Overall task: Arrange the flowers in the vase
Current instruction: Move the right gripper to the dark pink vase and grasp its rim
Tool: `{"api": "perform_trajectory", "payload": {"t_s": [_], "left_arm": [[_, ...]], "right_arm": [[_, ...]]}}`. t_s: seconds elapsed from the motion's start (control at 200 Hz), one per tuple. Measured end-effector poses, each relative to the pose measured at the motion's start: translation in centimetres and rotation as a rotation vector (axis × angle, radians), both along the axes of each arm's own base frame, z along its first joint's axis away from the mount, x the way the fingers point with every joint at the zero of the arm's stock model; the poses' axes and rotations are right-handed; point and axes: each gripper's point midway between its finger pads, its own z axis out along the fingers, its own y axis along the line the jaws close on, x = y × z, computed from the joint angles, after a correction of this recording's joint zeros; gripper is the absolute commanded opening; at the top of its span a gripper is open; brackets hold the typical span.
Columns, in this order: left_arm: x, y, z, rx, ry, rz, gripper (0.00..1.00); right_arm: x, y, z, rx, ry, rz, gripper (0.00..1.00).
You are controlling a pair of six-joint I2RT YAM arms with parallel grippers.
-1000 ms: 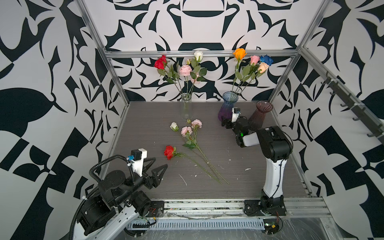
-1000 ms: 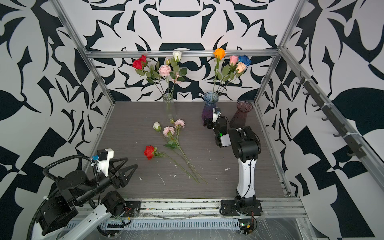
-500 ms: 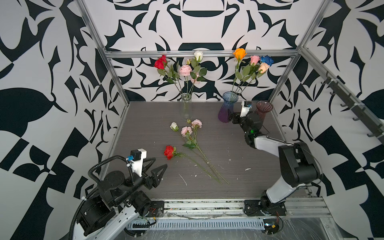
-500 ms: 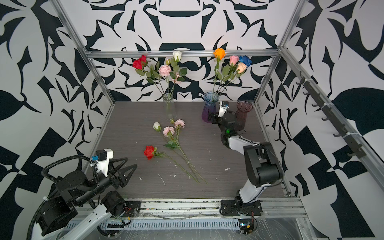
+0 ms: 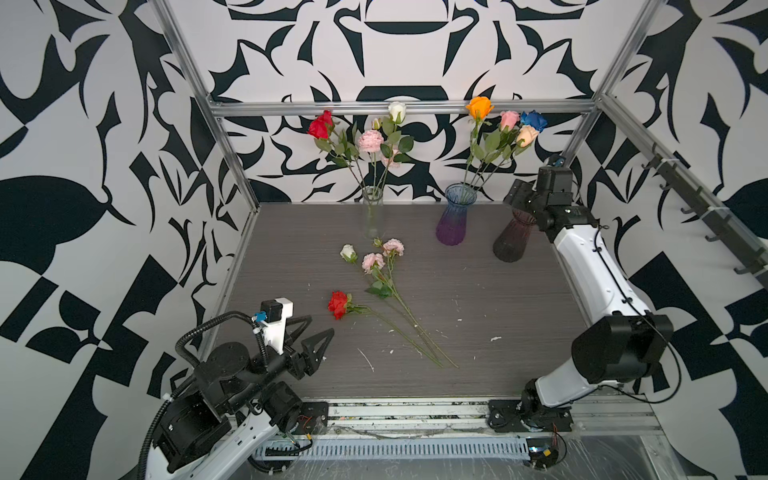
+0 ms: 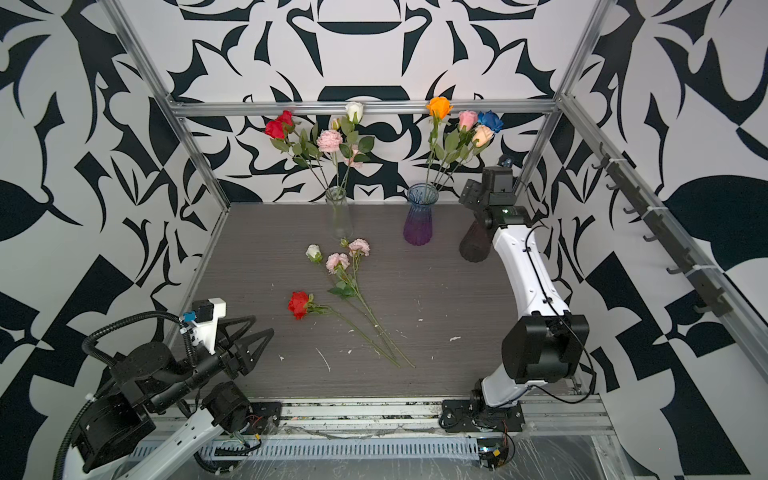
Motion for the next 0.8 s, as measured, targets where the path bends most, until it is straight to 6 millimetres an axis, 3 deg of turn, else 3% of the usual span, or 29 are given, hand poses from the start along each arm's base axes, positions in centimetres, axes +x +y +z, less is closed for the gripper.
{"api": "perform_trajectory", "payload": {"t_s": [0.075,0.24,0.32,0.54,0.73,0.8], "left_arm": [[-0.1,0.1,0.1,-0.005,-0.006,0.0,0.77],[-0.2,0.2,0.2,-0.009,-0.01,0.0,0.77],[-0.3,0.3,0.2,-0.012,-0.012,0.001,0.77],[-0.3,0.3,0.3,-0.014,-0.015,0.001,0.77],[-0.4,0.4,0.2,-0.016,-0.015,0.002,0.77],[-0.4,0.4,0.3,-0.017,-0.015,0.002,0.77]], "right_arm": [[-0.3,-2.2,-2.7,0.088,0.078,-0.039,0.59],[-1.0,-5.9,-8.0,0.354,0.174,-0.125,0.56],[-1.0,-6.6,-9.8,0.444,0.199,-0.15,0.54],[-0.5,-5.4,-10.3,0.543,0.198,-0.125,0.38],[-0.1,-4.9,-10.1,0.585,0.177,-0.118,0.15],[-0.1,-4.7,-10.1,0.598,0.169,-0.106,0.02]]}}
